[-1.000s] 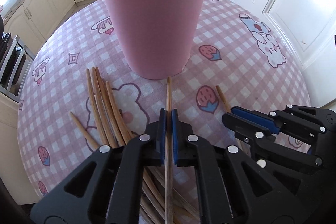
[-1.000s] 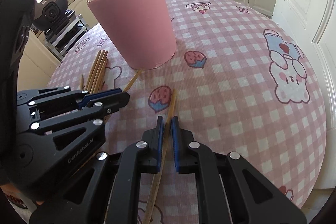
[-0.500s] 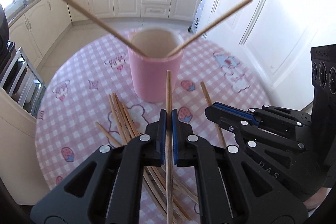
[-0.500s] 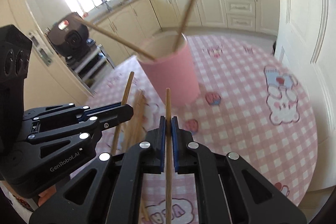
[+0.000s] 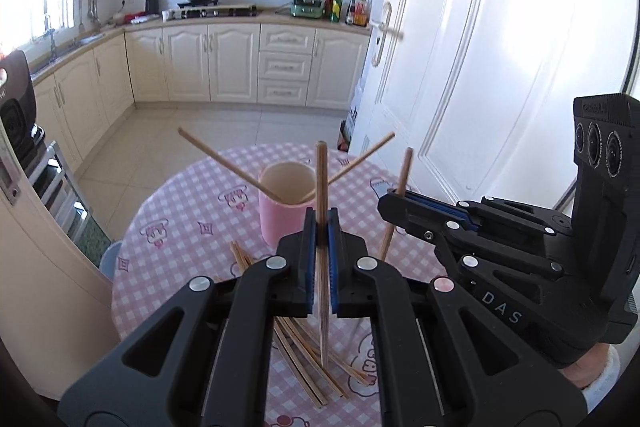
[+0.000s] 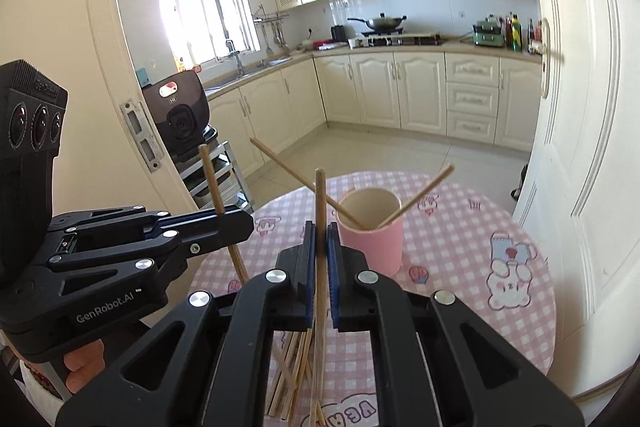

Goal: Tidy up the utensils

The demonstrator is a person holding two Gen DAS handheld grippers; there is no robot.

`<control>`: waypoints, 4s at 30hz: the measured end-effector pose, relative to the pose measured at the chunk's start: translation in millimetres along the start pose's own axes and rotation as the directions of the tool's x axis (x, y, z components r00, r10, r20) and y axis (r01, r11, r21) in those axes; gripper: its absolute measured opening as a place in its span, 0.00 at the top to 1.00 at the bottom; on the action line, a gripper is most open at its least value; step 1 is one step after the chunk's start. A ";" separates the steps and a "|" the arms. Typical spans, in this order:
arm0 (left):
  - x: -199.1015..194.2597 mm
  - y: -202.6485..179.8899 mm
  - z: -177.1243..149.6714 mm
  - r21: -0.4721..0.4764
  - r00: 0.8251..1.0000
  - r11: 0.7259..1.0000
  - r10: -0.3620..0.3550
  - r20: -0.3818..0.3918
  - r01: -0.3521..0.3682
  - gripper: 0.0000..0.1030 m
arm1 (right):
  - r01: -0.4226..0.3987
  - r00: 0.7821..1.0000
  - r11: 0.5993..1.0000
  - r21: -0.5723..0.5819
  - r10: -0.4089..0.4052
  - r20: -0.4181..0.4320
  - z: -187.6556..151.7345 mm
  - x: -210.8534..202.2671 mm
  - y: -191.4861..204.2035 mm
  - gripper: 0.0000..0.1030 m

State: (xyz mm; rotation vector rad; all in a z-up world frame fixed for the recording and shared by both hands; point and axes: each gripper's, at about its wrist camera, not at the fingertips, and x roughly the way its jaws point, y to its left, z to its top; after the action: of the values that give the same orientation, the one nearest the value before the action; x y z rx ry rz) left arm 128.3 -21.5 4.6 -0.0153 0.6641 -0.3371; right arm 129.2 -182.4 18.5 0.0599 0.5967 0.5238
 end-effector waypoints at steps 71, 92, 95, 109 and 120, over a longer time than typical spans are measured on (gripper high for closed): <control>63.1 40.9 15.8 -0.086 0.974 0.986 0.156 0.167 -0.143 0.43 | 0.186 0.970 0.982 -0.038 -0.177 0.164 26.0 55.6 -23.6 0.85; 20.6 41.9 -14.2 -0.088 0.949 0.968 0.247 0.198 -0.234 0.23 | 0.218 0.945 0.975 -0.034 -0.202 0.258 4.0 15.0 4.3 0.42; 13.8 41.6 -20.0 -0.091 0.943 0.965 0.261 0.205 -0.247 0.22 | 0.224 0.940 0.974 -0.036 -0.206 0.272 -0.9 8.2 8.6 0.40; -2.2 43.2 -49.9 -0.105 0.932 0.954 0.296 0.207 -0.280 0.14 | 0.224 0.939 0.974 -0.024 -0.209 0.272 -28.6 -6.6 21.0 0.33; -0.8 46.5 -61.1 -0.110 0.935 0.953 0.299 0.190 -0.283 0.14 | 0.209 0.952 0.978 -0.006 -0.202 0.231 -40.7 0.2 22.4 0.32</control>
State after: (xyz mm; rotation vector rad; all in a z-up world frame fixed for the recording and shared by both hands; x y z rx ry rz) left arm 104.7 28.4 -48.8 -0.0285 0.4658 -0.0202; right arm 96.8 -166.8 -10.8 0.0283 0.3631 0.3173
